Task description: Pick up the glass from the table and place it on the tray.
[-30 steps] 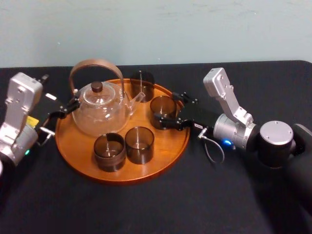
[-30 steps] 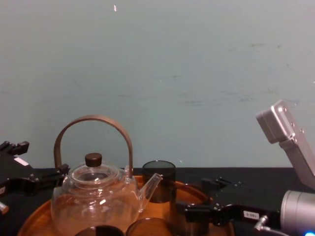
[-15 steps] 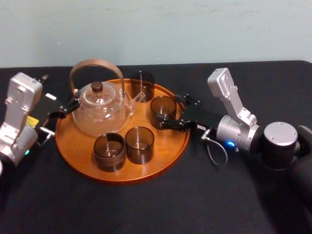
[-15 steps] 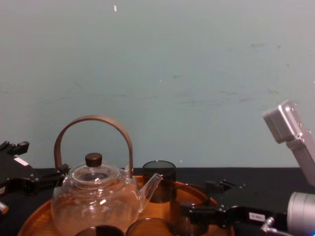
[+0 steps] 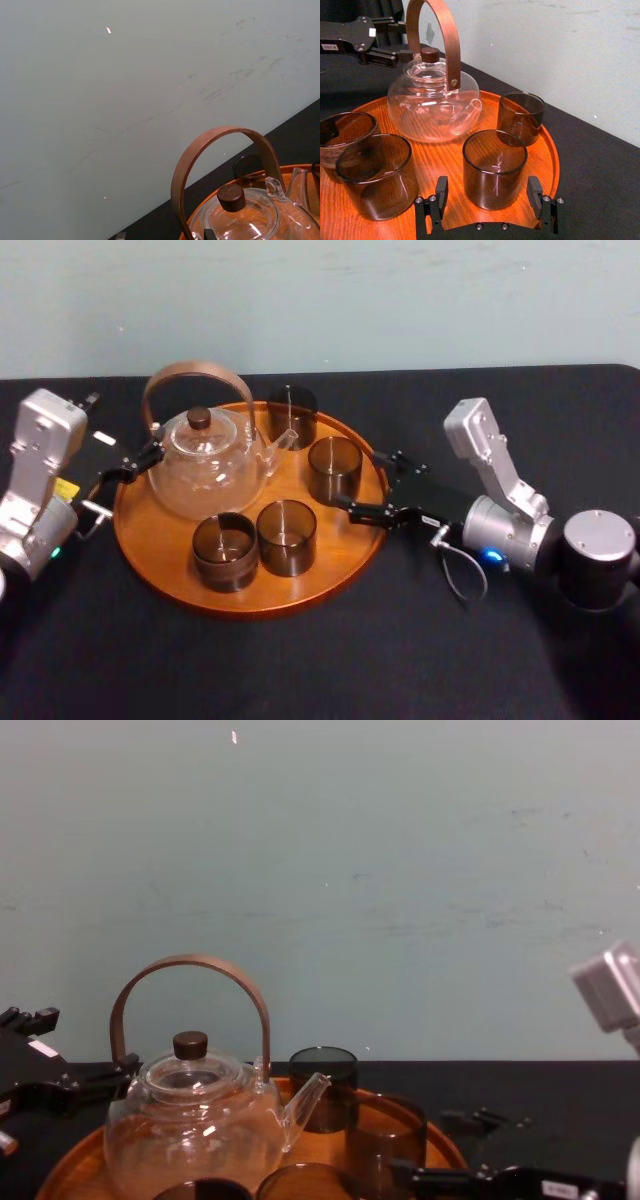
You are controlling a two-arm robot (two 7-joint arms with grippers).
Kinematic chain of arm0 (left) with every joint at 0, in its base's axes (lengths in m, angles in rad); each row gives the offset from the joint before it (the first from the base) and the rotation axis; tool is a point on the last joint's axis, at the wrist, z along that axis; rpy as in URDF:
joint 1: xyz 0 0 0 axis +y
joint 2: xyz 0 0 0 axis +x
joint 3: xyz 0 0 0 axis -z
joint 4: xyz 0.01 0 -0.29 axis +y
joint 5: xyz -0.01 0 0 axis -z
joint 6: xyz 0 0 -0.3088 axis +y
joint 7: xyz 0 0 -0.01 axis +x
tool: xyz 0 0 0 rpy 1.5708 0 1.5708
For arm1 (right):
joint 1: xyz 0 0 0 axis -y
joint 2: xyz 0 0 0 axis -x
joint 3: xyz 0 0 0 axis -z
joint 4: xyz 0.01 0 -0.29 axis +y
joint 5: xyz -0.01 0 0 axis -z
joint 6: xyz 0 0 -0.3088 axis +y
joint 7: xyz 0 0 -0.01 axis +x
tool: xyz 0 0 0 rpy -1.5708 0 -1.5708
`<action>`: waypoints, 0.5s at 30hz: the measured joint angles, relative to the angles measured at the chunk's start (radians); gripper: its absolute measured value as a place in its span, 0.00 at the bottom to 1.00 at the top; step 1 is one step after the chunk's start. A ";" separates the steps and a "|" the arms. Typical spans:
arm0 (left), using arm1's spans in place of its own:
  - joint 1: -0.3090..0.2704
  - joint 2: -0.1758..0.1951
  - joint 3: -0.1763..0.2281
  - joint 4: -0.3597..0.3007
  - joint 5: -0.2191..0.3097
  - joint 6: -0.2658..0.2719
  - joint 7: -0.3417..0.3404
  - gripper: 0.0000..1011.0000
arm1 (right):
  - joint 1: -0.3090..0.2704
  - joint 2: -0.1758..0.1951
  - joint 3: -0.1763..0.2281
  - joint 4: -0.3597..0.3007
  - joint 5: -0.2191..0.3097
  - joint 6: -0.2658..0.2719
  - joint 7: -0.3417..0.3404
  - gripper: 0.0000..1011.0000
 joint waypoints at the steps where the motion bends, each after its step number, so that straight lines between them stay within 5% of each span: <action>1: 0.000 0.000 0.000 0.000 0.000 0.000 0.000 1.00 | -0.014 0.011 0.005 -0.025 0.004 0.001 -0.006 0.99; 15: 0.000 0.000 0.000 0.000 0.000 0.000 0.000 1.00 | -0.139 0.108 0.092 -0.229 0.030 0.000 -0.093 0.99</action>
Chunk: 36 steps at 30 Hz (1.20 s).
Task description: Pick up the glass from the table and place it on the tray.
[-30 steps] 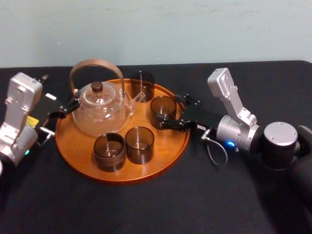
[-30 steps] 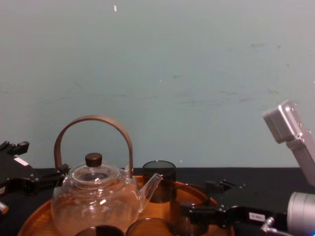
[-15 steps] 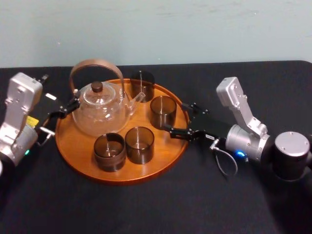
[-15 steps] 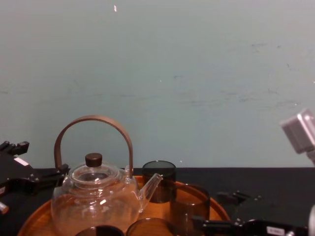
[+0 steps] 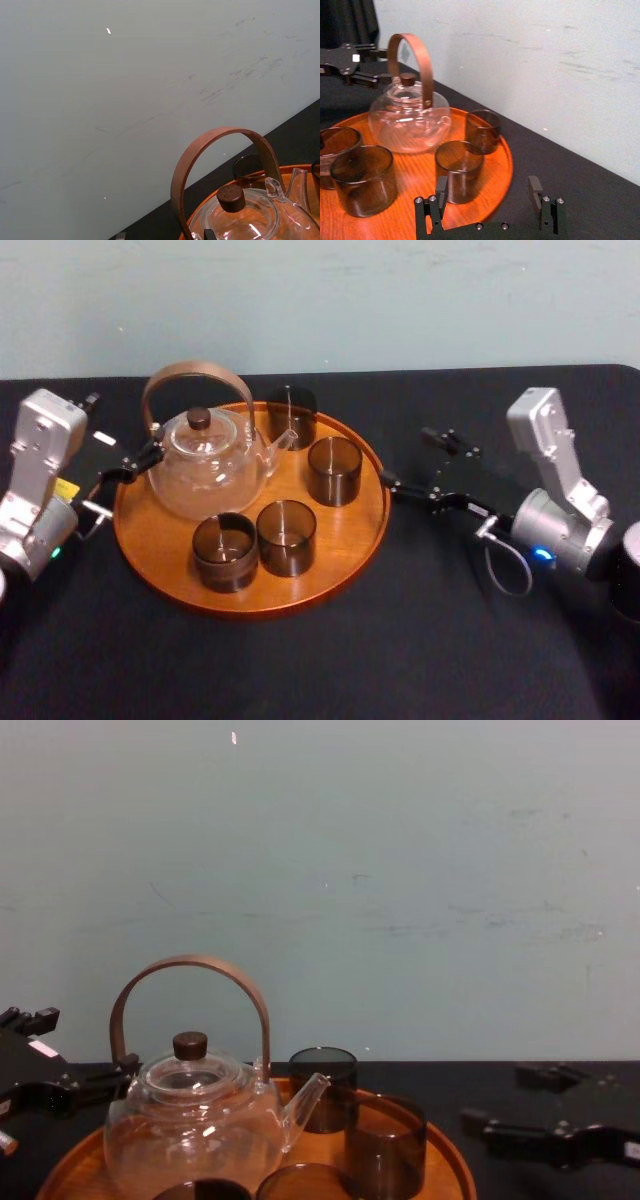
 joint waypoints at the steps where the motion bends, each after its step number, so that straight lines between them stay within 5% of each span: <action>1: 0.000 0.000 0.000 0.000 0.000 0.000 0.000 1.00 | -0.005 0.003 0.005 -0.007 0.001 0.000 -0.004 0.99; 22: 0.000 0.000 0.000 0.000 0.000 0.000 0.000 1.00 | -0.074 0.025 0.125 -0.067 -0.036 -0.012 -0.117 0.99; 36: 0.000 0.000 0.000 0.000 0.000 0.000 0.000 1.00 | -0.072 0.026 0.119 -0.066 -0.036 -0.012 -0.113 0.99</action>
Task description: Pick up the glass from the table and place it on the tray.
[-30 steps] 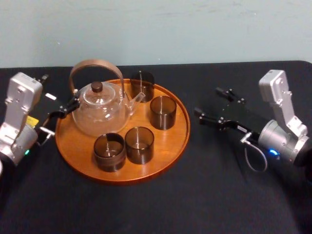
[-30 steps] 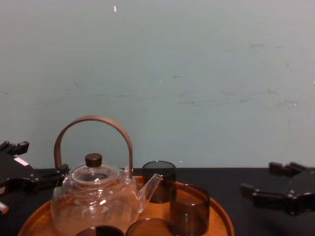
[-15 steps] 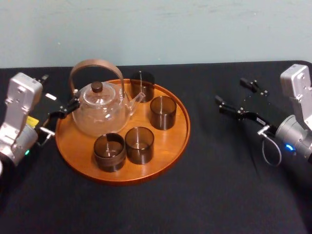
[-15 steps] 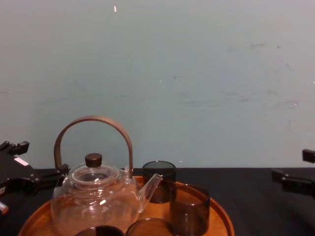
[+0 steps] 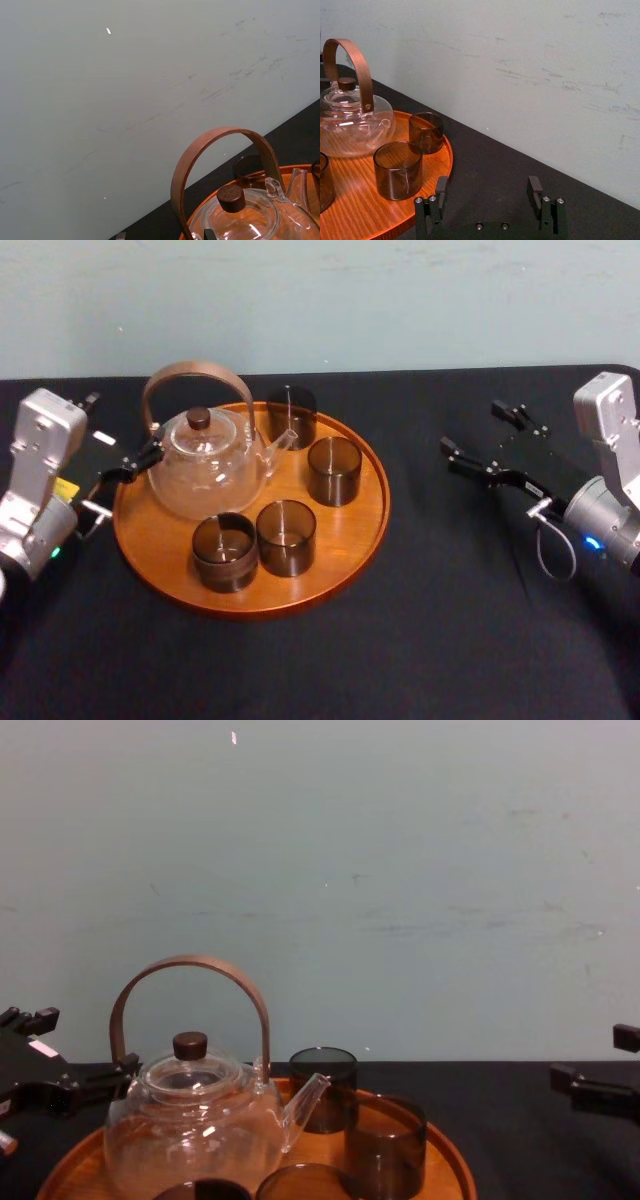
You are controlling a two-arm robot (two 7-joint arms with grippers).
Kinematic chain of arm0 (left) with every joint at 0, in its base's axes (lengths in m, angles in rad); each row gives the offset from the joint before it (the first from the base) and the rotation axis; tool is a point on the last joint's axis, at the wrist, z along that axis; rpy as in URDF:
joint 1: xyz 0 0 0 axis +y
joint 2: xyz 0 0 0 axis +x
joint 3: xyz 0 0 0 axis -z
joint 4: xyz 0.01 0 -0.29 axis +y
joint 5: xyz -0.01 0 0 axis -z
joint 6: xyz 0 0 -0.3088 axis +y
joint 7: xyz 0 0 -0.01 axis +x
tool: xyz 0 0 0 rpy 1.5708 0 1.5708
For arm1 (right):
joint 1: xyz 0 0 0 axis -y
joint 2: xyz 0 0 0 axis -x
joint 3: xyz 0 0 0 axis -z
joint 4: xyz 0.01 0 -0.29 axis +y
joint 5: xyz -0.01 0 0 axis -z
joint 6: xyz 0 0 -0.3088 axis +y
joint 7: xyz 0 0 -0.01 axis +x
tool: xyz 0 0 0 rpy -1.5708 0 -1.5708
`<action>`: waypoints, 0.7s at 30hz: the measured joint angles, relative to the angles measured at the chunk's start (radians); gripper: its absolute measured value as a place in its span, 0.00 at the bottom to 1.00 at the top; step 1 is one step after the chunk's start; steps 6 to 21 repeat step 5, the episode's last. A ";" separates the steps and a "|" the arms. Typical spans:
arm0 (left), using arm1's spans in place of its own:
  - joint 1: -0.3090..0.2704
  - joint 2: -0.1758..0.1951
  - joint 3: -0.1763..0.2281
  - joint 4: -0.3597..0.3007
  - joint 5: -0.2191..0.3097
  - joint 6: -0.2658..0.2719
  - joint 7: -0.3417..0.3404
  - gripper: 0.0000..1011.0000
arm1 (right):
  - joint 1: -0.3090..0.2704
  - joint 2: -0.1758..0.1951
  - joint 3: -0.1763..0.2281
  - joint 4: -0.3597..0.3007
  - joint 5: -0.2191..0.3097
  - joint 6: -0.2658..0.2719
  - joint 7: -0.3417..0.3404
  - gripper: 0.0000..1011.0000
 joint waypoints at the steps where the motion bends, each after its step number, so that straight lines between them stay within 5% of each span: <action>1: 0.000 0.000 0.000 0.000 0.000 0.000 0.000 1.00 | 0.000 0.000 0.000 0.000 0.000 0.000 0.001 0.99; 21: 0.000 0.000 0.000 0.000 0.000 0.000 0.000 1.00 | 0.000 0.000 -0.001 0.001 0.001 0.000 0.001 0.99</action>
